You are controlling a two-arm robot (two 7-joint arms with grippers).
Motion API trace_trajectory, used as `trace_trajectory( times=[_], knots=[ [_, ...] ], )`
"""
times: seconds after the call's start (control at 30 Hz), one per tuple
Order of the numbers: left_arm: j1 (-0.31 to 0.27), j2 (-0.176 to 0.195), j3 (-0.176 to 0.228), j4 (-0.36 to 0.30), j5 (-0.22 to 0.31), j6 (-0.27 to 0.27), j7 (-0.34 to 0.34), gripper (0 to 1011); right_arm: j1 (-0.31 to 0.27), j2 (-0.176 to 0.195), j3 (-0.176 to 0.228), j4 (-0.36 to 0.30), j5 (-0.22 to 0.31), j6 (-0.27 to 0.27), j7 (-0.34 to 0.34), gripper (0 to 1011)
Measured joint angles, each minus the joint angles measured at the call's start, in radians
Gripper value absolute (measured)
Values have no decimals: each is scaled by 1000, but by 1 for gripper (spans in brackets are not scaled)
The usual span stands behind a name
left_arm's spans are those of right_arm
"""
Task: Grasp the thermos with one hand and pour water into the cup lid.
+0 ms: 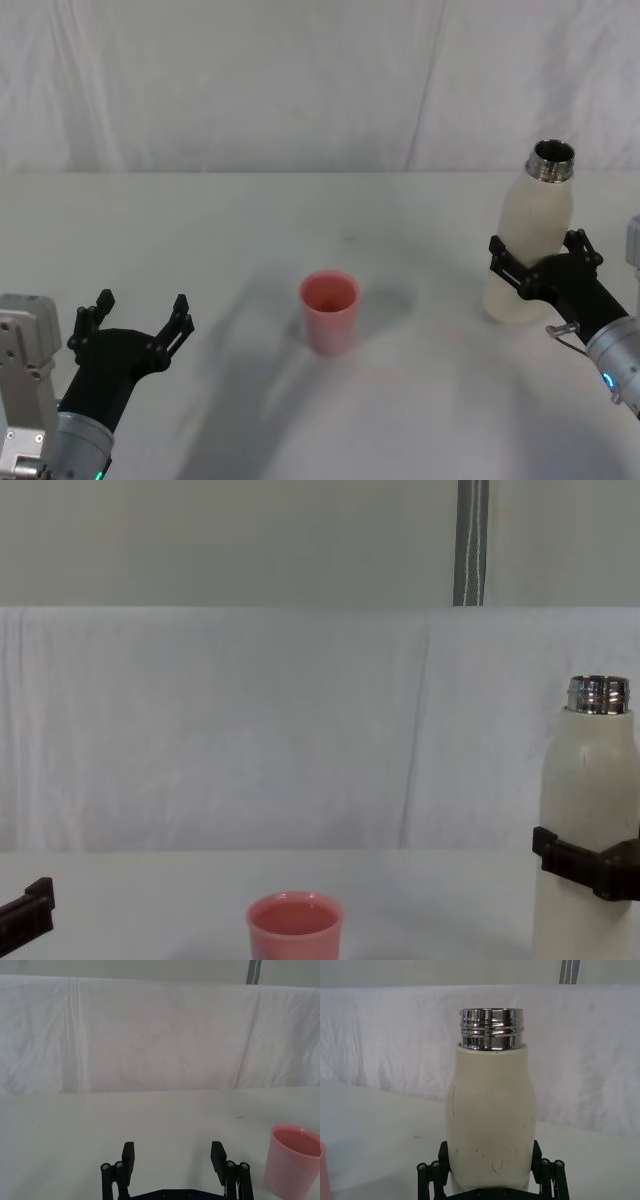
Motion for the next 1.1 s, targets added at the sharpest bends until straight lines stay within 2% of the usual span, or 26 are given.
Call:
trace_trajectory(
  times=[1.1],
  knots=[
    [0,0,0,0,0,0,0,1001,-6,-6,11,19,-3,-1,-11,952]
  ],
)
